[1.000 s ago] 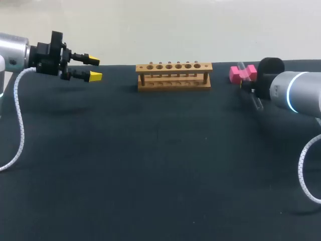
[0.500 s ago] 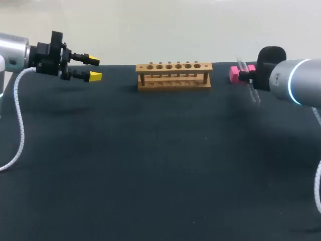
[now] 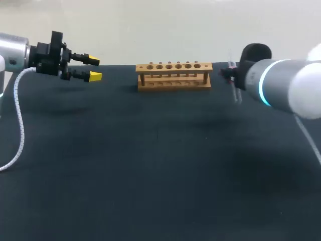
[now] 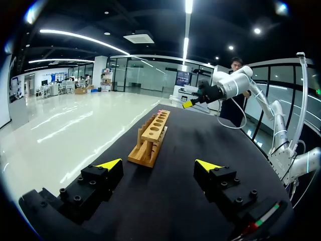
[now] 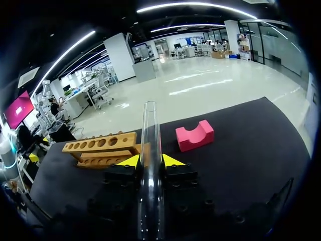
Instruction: Grasp the test tube, adjust it, and insert it.
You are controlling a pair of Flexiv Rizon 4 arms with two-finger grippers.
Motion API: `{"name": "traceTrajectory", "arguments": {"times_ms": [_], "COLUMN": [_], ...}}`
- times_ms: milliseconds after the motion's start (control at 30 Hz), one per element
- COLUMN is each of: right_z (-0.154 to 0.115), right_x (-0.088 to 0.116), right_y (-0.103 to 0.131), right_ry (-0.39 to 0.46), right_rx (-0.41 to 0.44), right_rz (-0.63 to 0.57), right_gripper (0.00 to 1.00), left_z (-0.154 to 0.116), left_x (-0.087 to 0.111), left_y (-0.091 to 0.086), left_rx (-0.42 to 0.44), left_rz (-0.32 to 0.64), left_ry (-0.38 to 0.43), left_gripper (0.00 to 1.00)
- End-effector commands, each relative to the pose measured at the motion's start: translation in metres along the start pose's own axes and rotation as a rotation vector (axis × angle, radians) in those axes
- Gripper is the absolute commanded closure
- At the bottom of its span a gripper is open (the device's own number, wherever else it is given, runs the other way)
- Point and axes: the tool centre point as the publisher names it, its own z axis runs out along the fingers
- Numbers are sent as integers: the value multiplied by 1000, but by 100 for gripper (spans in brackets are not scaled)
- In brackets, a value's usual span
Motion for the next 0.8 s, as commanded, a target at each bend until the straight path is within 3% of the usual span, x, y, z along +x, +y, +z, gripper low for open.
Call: {"name": "traceTrajectory", "arguments": {"times_ms": [33, 400, 800], "right_z": [1, 18, 48], "right_x": [2, 3, 8], "right_y": [17, 50, 84], "right_ry": [-8, -1, -6], "right_rx": [296, 246, 72], "right_rz": [0, -21, -59], "right_gripper": [100, 100, 100], "left_z": [0, 0, 0], "left_x": [1, 1, 1], "left_y": [1, 1, 1], "left_rx": [3, 3, 3], "left_rz": [3, 3, 3], "left_ry": [-3, -3, -3], "left_gripper": [0, 0, 0]}}
